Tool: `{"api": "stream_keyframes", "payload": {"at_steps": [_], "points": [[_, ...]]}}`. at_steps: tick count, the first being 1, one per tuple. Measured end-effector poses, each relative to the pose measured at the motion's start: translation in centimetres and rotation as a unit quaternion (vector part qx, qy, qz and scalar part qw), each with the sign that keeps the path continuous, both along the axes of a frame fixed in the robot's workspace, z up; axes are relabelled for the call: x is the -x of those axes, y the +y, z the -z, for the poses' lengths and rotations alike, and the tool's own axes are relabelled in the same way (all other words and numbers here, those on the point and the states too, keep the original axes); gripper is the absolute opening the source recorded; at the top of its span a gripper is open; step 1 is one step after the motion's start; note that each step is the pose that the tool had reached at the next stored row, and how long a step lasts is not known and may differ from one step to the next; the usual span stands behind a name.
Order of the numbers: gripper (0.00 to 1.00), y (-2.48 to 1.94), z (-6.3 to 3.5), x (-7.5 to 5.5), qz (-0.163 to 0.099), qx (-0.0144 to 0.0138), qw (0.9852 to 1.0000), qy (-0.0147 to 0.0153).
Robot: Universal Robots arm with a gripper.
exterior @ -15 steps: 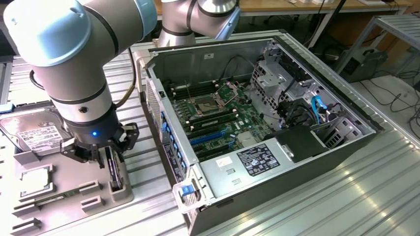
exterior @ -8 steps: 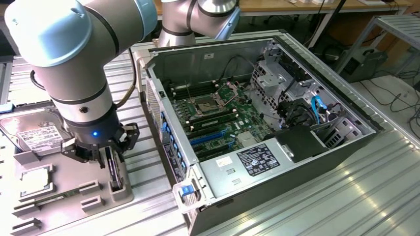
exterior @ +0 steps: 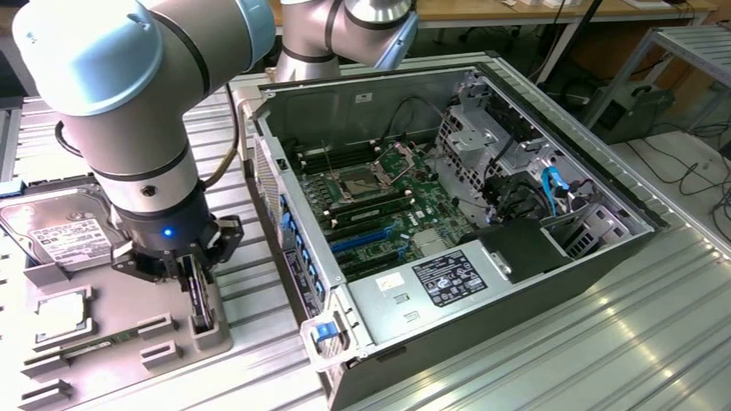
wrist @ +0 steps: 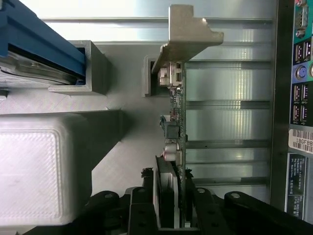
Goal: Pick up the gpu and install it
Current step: 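Pick up the gpu and move the gpu toward the slot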
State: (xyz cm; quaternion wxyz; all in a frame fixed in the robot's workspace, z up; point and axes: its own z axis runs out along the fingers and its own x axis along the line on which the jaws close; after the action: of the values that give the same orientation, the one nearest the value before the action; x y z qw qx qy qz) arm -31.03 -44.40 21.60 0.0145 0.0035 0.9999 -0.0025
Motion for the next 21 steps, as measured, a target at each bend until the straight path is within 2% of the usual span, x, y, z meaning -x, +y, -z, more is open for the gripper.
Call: {"api": "stream_keyframes", "payload": {"at_steps": [1,2,13,21], "points": [[0.35,0.00,0.00,0.0,0.000,0.0000,1.0000,0.0000],[0.28,0.00,0.00,0.0,0.000,0.0000,1.0000,0.0000],[0.28,0.00,-0.02,0.0,0.000,-0.0001,1.0000,-0.0001],[0.28,0.00,-1.02,0.0,0.000,0.0001,1.0000,0.0000]]}}
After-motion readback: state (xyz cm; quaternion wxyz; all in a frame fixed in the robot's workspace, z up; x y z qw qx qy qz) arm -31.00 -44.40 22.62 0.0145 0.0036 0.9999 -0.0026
